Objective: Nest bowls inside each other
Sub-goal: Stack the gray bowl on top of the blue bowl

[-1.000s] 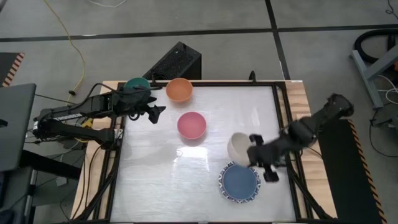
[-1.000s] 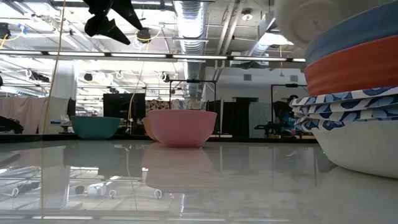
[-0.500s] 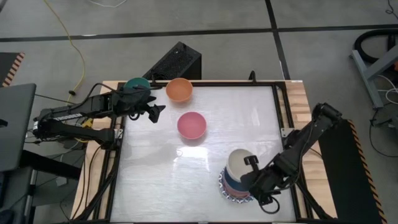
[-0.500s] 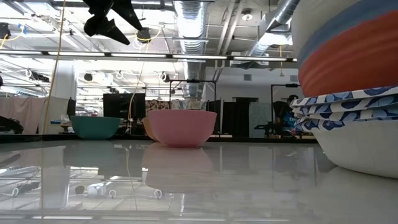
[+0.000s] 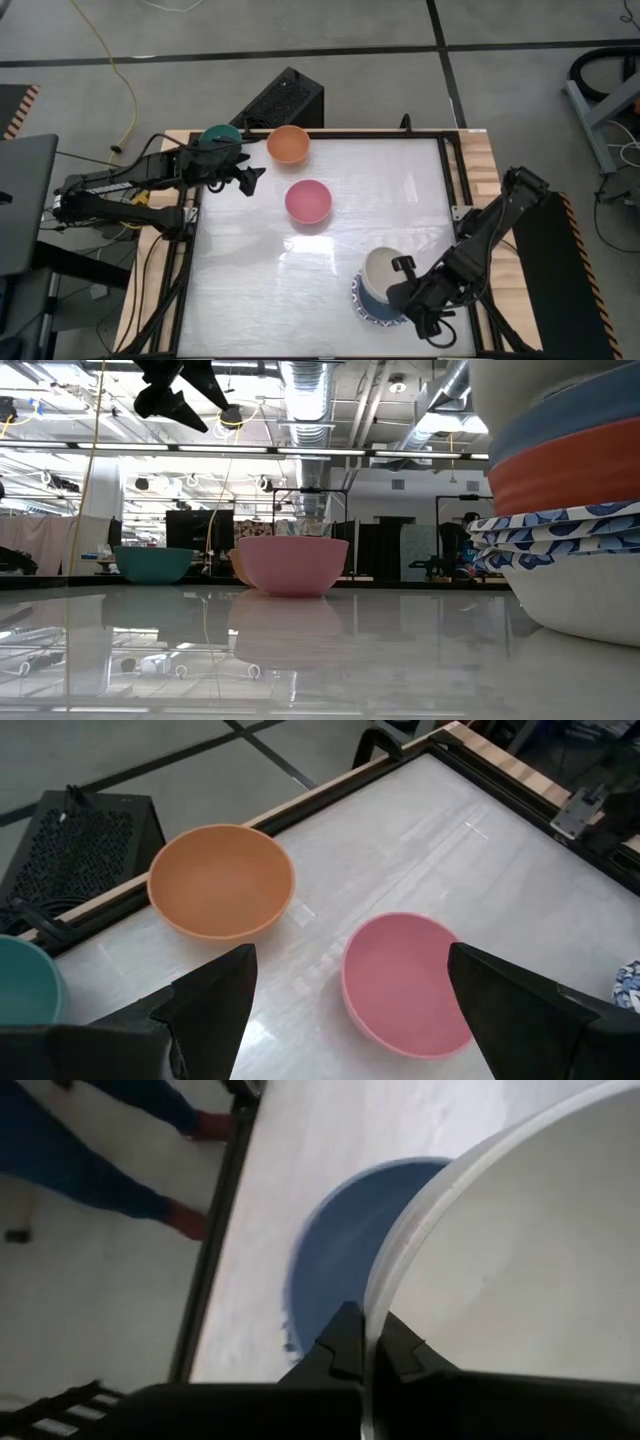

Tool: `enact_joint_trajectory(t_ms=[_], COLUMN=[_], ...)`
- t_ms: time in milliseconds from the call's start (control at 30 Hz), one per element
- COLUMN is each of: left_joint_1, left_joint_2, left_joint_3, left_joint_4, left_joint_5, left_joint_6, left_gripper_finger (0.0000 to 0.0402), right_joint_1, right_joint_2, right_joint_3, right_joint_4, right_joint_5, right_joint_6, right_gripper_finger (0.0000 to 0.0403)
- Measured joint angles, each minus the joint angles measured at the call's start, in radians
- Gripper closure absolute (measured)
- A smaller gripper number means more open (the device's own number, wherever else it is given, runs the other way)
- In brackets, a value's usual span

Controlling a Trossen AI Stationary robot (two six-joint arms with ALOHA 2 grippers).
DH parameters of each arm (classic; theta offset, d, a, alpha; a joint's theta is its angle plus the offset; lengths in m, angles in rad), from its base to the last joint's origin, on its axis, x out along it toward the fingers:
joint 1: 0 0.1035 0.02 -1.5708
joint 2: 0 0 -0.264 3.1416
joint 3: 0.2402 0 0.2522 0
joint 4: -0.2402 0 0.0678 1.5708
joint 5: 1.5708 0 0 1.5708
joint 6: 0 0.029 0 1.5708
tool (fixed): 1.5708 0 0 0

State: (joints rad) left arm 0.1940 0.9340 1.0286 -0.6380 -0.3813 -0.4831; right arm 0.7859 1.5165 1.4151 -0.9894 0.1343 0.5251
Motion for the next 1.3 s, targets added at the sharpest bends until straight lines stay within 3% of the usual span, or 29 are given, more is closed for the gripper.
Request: enact_joint_trajectory(t_ms=[233, 767, 1300], left_joint_1=[0.000, 0.000, 0.000], left_joint_2=[0.000, 0.002, 0.002], left_joint_3=[0.000, 0.000, 0.000], left_joint_4=[0.000, 0.000, 0.000], left_joint_5=[0.000, 0.000, 0.000], left_joint_6=[0.000, 0.000, 0.000], left_gripper_finger=[0.0084, 0.0084, 0.0084], right_joint_1=[0.022, 0.023, 0.016], right_joint_2=[0.051, 0.059, 0.059], right_joint_3=[0.000, 0.000, 0.000], right_joint_4=[0.001, 0.040, 0.043], right_joint_5=[-0.086, -0.075, -0.029], right_joint_6=[-0.001, -0.001, 0.062], right_gripper_finger=[0.0394, 0.0388, 0.0245])
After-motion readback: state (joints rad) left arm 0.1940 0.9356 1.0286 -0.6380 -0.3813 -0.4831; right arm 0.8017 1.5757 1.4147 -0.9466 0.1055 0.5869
